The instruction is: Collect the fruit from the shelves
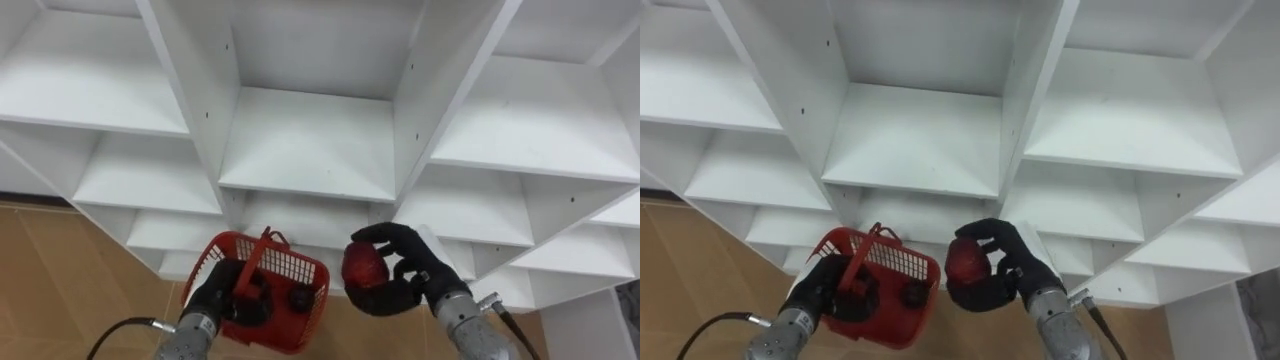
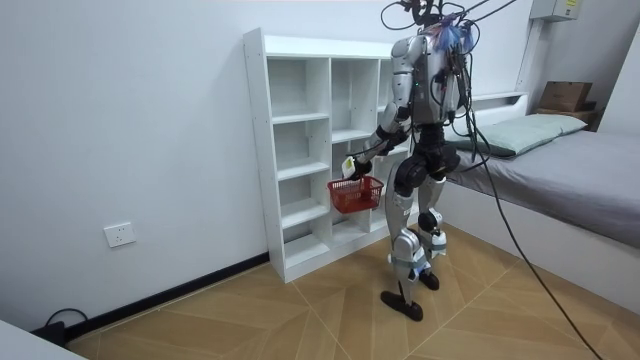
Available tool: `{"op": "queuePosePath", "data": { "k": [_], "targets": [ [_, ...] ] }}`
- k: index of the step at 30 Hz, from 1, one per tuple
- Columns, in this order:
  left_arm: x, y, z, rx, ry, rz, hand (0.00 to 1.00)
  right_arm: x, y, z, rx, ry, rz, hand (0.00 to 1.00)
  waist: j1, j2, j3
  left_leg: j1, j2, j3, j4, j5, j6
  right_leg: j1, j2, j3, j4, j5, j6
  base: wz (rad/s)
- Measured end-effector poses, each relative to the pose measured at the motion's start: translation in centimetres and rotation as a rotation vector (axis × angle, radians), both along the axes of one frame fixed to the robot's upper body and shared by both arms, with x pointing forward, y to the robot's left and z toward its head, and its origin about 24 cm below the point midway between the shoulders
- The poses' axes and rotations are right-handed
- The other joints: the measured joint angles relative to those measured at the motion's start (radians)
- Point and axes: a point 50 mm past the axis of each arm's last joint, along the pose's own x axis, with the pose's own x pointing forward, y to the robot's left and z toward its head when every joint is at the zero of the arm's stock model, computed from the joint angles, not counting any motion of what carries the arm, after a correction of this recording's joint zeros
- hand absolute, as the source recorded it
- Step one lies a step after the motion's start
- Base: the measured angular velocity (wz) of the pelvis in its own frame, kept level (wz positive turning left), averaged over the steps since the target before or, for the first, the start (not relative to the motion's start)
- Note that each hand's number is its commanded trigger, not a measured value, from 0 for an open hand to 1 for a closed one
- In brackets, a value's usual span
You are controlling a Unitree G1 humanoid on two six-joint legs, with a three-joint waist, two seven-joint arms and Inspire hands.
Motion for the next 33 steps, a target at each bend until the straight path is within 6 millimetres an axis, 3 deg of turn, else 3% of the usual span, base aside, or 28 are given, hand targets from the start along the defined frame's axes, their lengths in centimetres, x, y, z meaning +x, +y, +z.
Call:
{"op": "queuePosePath", "data": {
  "k": [8, 21, 28, 33],
  "targets": [
    [0.0, -0.2, 0.0, -0.002, -0.004, -0.014, 1.00, -0.2, 0.0, -0.6, -0.006, 0.041, 0.016, 1.00, 0.000, 0.007, 0.0044, -0.008, 0.000, 0.000, 0.000, 0.000, 0.000, -0.007, -0.001, -0.008, 0.000, 0.000, 0.000, 0.00],
    [-0.2, -1.3, -0.2, -0.012, 0.014, -0.082, 1.00, 0.1, 1.5, -0.5, -0.033, 0.038, 0.116, 1.00, 0.001, 0.008, 0.0044, -0.019, 0.000, 0.000, 0.003, 0.000, 0.000, -0.017, -0.001, -0.009, 0.000, 0.000, 0.000, 0.00],
    [-0.3, -1.6, -0.3, -0.015, 0.019, -0.098, 1.00, -0.3, 2.2, -0.7, -0.034, 0.051, 0.156, 1.00, 0.002, 0.033, 0.0064, -0.027, 0.000, -0.009, 0.004, 0.000, 0.000, -0.017, -0.003, -0.024, 0.002, 0.000, 0.000, 0.04],
    [-0.4, -1.9, -0.3, -0.024, 0.021, -0.102, 1.00, -0.2, 2.2, -0.7, -0.049, 0.042, 0.159, 1.00, 0.010, 0.036, 0.0064, -0.028, -0.001, -0.012, 0.008, 0.000, 0.000, -0.017, -0.007, -0.032, 0.005, 0.000, 0.000, 0.02]
  ]
}}
